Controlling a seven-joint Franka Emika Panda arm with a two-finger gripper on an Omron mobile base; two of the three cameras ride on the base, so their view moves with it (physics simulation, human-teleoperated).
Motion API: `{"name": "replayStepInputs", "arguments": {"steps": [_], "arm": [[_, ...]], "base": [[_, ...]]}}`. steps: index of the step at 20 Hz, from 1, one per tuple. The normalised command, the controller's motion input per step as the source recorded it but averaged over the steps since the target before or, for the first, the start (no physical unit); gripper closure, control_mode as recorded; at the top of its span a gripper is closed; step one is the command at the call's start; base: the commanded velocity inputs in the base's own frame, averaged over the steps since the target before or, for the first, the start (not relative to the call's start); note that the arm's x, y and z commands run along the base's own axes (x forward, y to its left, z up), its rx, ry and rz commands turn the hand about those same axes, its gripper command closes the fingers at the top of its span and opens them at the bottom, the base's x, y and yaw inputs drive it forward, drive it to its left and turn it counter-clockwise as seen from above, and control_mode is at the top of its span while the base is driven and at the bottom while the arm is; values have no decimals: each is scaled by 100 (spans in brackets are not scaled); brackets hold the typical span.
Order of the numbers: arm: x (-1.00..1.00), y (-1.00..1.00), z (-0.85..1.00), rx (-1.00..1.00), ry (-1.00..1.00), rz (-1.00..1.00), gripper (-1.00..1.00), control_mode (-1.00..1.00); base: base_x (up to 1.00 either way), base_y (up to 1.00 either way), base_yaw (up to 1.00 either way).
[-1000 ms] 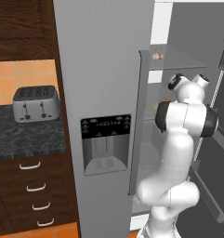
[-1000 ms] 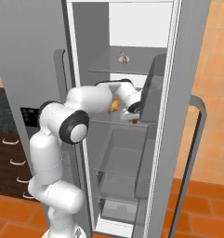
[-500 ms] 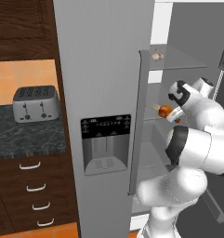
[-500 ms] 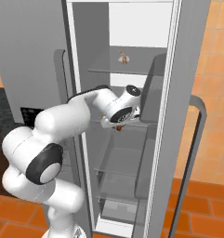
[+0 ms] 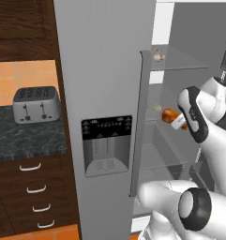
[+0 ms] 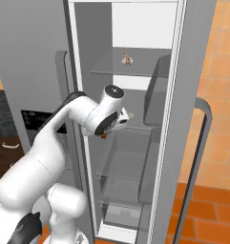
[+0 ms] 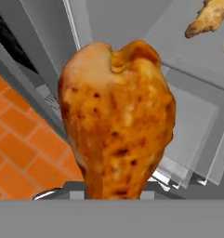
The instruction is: Place one garlic and one chicken drumstick in each tupperware on the nearby counter, to pack two identical lunches.
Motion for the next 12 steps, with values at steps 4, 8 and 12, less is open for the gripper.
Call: {"name": "replayStepInputs", "arguments": {"steps": [4,8,12], "arm": [[-100,24,-1,0,-1,0,100,-100],[0,0,0,0,0,0,100,100],[0,0,0,0,0,0,100,100]], "base": [[0,0,0],[-100,75,3],[-80,100,4]]}}
